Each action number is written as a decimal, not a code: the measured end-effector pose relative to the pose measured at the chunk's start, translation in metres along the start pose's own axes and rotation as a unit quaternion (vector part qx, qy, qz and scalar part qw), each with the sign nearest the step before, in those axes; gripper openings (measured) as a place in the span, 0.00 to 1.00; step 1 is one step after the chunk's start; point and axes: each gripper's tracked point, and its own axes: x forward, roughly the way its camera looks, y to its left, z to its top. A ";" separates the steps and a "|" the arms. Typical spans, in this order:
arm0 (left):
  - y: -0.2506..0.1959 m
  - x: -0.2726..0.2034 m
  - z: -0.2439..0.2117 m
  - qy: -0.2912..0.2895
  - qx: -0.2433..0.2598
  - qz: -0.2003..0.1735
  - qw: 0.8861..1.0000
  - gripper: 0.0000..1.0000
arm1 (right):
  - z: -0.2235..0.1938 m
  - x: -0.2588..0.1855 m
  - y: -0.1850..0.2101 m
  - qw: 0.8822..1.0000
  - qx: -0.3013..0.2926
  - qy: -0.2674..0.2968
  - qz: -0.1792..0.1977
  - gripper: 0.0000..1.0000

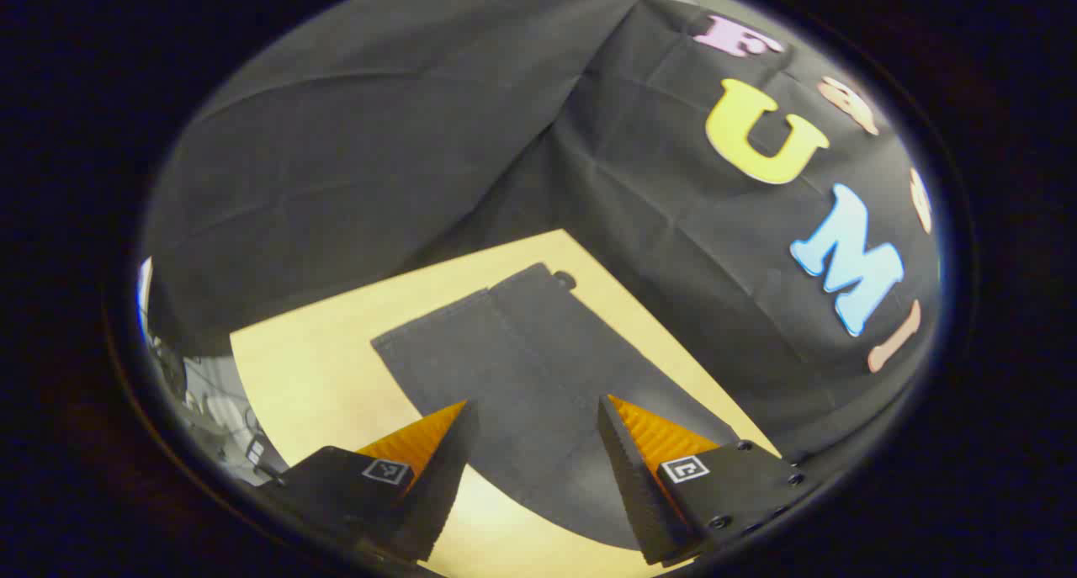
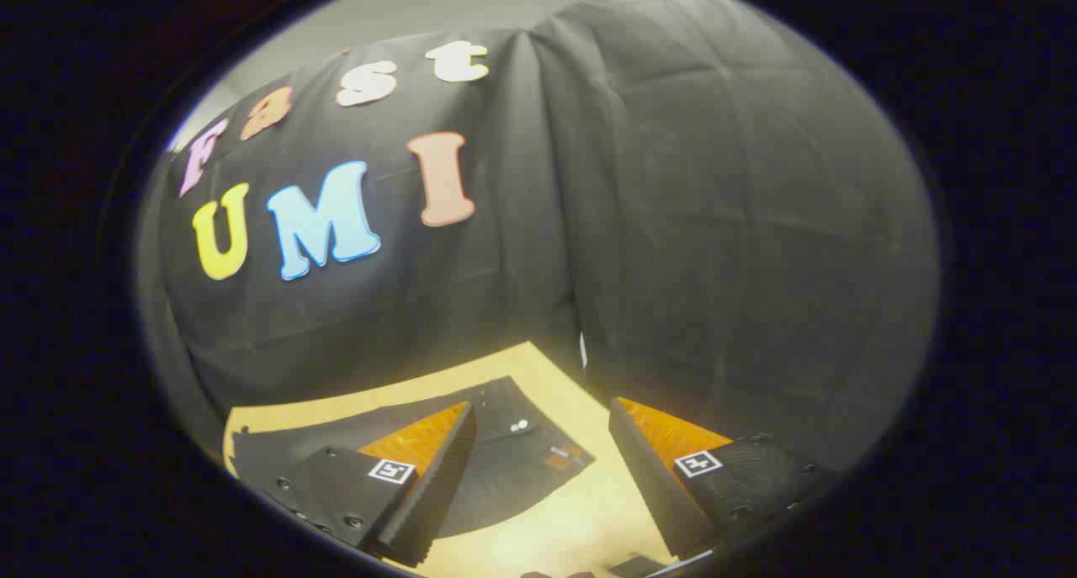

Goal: Grasp the waist and the cuffs of the jeans and fold them to make the two legs overlap; first hold the waist and fold one-third of the jeans toward the cuffs, then hold the cuffs and fold the remaining one-third in the same direction to finish folding.

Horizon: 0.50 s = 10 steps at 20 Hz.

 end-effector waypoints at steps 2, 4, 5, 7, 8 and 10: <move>0.044 0.013 -0.005 0.026 -0.047 0.031 0.998 0.92 | -0.028 0.012 -0.011 0.998 0.042 0.056 -0.002 0.95; 0.082 0.027 -0.019 0.060 -0.091 0.069 0.992 0.93 | -0.060 0.022 -0.023 0.992 0.058 0.112 -0.015 0.95; 0.097 0.034 -0.023 0.070 -0.109 0.079 0.988 0.94 | -0.077 0.029 -0.028 0.987 0.070 0.143 -0.022 0.95; 0.122 0.043 -0.035 0.093 -0.140 0.094 0.981 0.94 | -0.107 0.042 -0.029 0.971 0.126 0.199 -0.030 0.96; 0.131 0.045 -0.039 0.101 -0.154 0.101 0.978 0.94 | -0.119 0.046 -0.029 0.960 0.159 0.228 -0.034 0.96; 0.149 0.055 -0.042 0.104 -0.181 0.112 0.971 0.91 | -0.136 0.049 -0.033 0.945 0.201 0.257 -0.039 0.97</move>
